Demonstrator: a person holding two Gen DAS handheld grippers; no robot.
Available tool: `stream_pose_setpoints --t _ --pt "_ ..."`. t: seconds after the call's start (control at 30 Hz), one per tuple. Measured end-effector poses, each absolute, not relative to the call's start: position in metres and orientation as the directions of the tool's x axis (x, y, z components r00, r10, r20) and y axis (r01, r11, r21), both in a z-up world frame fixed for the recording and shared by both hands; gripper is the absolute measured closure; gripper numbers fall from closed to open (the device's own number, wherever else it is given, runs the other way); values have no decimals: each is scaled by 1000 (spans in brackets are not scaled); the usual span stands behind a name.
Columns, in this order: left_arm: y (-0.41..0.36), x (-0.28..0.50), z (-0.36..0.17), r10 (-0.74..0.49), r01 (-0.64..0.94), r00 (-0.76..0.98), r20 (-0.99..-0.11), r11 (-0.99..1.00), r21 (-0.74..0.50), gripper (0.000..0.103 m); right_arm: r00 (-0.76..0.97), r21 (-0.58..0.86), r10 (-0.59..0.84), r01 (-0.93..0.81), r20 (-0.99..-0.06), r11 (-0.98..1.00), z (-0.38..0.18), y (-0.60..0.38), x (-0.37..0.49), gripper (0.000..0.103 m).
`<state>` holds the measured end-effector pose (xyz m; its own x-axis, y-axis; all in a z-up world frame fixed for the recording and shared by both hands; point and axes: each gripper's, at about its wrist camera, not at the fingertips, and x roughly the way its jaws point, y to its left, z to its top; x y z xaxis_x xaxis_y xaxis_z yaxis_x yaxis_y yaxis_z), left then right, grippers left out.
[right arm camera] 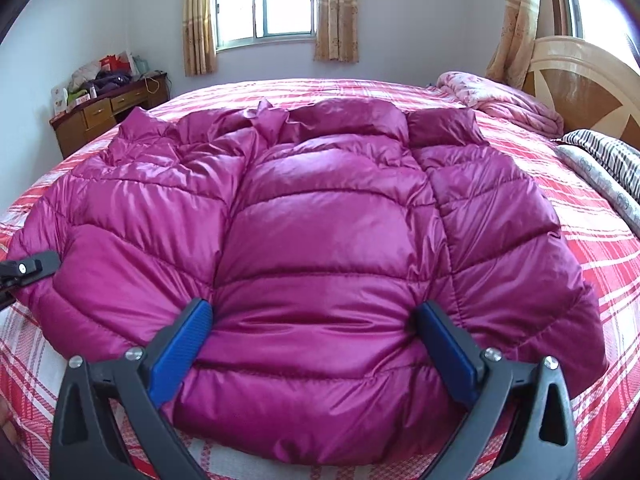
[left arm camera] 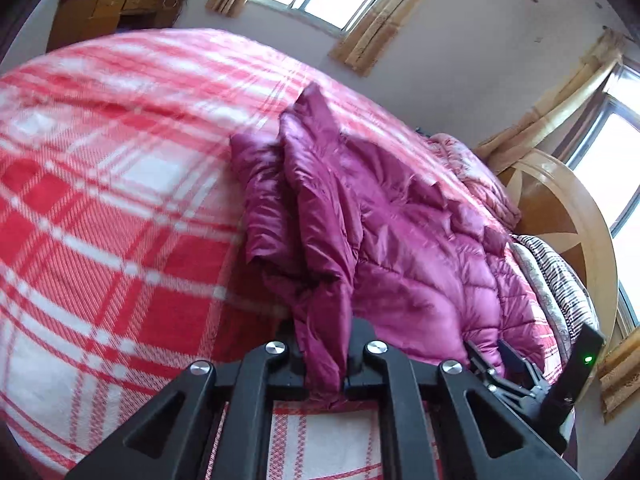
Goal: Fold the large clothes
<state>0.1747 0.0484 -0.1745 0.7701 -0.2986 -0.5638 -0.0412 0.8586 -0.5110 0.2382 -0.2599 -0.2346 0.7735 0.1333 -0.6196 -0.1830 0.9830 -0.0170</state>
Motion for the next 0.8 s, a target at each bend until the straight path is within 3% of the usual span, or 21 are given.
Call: stream_pose_setpoints --t 0.17,0.4,0.5,0.67,0.8 --pt "29 167 -112 -354 118 813 -463 878 -465 96 769 -13 132 -179 -626 984 -233 -258 238 0" --pt "-60 169 -47 -462 364 786 -411 883 -296 96 750 59 175 -179 -638 982 -228 -270 238 5" --pt "-94 180 -42 -493 435 758 -427 870 -234 96 739 76 181 -174 -649 982 -220 -278 231 13" --pt "-137 193 -49 -538 525 702 -466 834 -170 96 731 236 258 -135 -632 962 -205 -321 215 13" --pt "-164 200 -66 -566 571 666 -486 806 -156 96 777 344 234 -24 -585 939 -192 -377 213 13"
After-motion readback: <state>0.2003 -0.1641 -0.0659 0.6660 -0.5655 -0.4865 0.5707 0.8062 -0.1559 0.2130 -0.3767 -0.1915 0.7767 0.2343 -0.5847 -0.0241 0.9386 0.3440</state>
